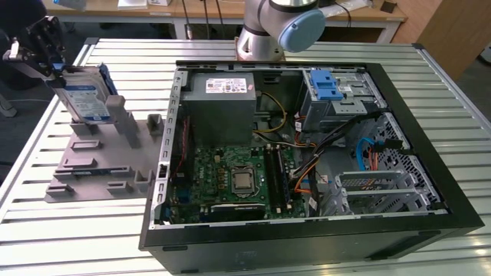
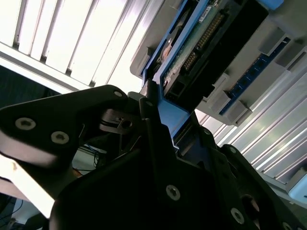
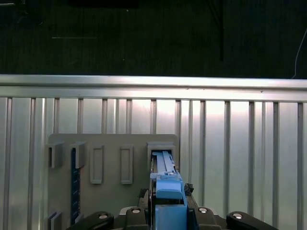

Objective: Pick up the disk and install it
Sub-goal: 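Pick up the disk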

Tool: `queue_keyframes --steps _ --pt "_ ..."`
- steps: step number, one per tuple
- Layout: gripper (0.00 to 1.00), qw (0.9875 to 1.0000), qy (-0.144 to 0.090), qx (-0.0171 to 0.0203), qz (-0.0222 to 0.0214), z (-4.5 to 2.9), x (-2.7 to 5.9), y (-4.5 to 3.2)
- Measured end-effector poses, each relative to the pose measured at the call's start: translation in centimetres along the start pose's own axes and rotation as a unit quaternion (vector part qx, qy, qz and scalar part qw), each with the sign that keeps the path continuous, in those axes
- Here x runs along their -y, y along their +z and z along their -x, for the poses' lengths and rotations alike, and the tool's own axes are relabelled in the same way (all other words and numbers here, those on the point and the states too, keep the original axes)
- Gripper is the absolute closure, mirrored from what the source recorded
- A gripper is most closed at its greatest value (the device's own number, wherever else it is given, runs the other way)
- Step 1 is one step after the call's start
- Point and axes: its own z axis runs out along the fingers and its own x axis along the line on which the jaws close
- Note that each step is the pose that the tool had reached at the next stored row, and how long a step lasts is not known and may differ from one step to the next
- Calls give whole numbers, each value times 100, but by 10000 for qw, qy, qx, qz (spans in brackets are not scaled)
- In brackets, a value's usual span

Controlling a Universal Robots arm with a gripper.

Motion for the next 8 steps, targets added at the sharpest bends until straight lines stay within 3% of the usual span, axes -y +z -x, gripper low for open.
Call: queue_keyframes --steps 8 --pt "64 10000 0 6 0 0 -1 -113"
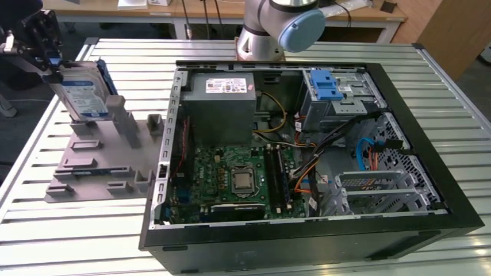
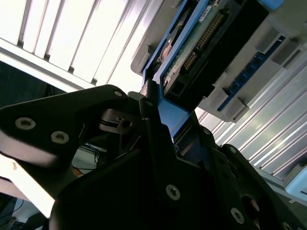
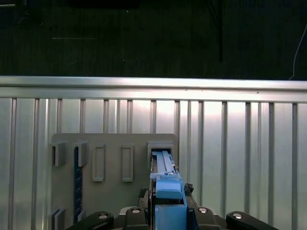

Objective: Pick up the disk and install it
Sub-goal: 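Pick up the disk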

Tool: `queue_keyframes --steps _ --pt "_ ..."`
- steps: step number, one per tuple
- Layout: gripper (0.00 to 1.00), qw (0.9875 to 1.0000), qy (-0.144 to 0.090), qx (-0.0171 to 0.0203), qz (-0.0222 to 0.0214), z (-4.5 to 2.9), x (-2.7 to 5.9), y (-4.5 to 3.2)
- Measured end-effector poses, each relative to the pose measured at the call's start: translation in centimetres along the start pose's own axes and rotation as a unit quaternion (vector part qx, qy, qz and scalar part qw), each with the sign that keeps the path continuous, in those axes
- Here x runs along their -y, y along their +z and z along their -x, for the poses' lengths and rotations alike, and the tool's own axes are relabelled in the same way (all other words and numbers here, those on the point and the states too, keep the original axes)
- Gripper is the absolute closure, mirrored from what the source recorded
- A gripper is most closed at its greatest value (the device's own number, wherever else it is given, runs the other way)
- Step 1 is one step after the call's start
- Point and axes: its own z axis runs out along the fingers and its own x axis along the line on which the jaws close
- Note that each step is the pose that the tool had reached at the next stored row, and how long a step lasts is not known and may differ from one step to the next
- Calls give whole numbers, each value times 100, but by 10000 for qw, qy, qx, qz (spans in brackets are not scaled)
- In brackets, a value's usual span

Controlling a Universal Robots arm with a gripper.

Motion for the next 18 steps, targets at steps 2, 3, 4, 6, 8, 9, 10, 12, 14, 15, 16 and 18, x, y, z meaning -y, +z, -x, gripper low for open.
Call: queue_keyframes --steps 2,3,4,6,8,9,10,12,14,15,16,18 --pt "64 10000 0 0 0 0 0 -24" --pt "64 10000 0 0 0 0 0 -34" --pt "64 10000 0 0 0 0 0 -43" --pt "64 10000 0 0 0 0 -1 -63" --pt "64 10000 0 1 -1 0 -1 -83" --pt "64 10000 0 1 0 0 -1 -94" --pt "64 10000 0 1 0 0 -1 -103" --pt "64 10000 0 1 0 0 -1 -124" --pt "64 10000 0 2 -1 0 -2 -148" --pt "64 10000 0 2 -2 -1 -2 -164" --pt "64 10000 0 2 -2 -1 -2 -181" --pt "64 10000 0 3 -2 0 -2 -211"
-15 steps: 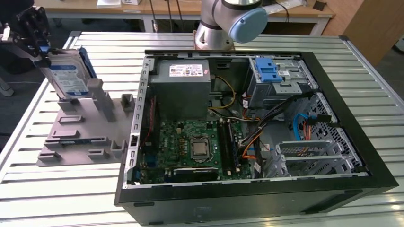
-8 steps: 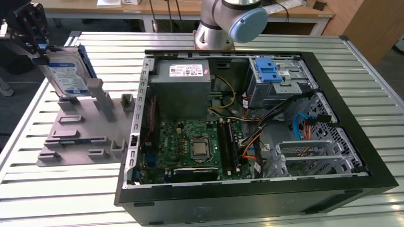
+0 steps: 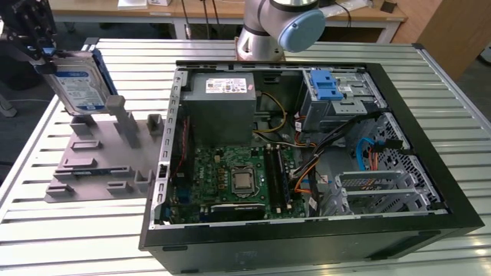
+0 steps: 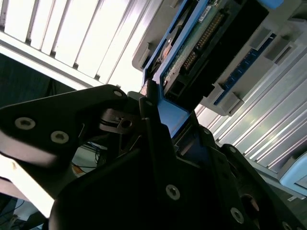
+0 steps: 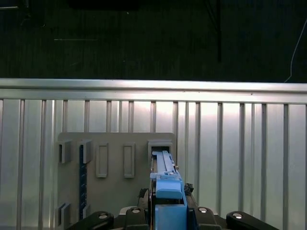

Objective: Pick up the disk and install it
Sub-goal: 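Pick up the disk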

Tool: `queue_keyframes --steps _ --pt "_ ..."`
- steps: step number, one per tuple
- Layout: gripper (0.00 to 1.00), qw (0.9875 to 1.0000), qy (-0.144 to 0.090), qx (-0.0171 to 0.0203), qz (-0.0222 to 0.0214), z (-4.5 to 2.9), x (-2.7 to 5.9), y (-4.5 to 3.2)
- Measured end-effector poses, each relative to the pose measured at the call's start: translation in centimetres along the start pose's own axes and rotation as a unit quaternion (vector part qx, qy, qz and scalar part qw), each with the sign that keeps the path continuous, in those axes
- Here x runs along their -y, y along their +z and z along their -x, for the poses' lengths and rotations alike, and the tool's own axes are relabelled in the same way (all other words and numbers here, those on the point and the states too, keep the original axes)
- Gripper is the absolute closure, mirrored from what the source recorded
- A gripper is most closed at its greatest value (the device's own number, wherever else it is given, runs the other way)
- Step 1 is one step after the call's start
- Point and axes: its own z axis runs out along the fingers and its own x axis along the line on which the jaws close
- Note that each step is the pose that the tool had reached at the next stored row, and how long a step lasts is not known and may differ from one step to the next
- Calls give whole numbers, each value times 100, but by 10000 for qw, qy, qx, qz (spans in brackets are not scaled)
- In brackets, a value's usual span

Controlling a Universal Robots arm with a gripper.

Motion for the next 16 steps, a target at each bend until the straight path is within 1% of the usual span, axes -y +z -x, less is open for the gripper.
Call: queue_keyframes --steps 11,16 --pt "64 10000 0 3 -2 0 -1 -123" --pt "64 10000 0 4 -3 -1 -1 -164"
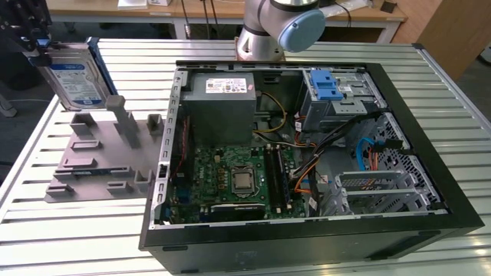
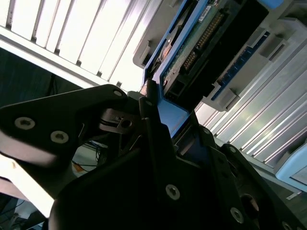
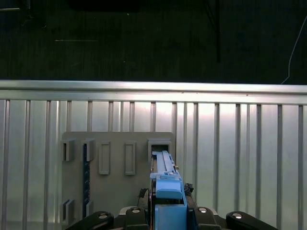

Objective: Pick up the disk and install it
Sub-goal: 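Pick up the disk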

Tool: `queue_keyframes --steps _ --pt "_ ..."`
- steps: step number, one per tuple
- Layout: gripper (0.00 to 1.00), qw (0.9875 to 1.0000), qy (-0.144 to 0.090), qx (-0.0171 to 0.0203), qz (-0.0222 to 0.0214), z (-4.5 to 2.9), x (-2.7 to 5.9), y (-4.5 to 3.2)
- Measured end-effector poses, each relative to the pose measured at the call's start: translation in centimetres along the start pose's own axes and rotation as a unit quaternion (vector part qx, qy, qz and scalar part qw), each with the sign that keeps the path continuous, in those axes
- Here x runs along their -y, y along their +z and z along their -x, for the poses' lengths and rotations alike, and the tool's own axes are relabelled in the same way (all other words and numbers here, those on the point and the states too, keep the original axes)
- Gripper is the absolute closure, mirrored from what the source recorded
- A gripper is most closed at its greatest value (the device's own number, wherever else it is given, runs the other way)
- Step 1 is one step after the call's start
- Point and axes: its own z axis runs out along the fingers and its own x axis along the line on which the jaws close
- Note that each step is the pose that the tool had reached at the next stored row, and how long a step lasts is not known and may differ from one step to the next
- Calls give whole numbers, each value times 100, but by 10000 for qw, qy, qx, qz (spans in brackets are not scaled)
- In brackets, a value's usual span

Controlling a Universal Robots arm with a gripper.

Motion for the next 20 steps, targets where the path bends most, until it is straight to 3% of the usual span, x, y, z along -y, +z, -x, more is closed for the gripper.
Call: queue_keyframes --steps 20 --pt "64 10000 0 4 -1 0 -2 -182"
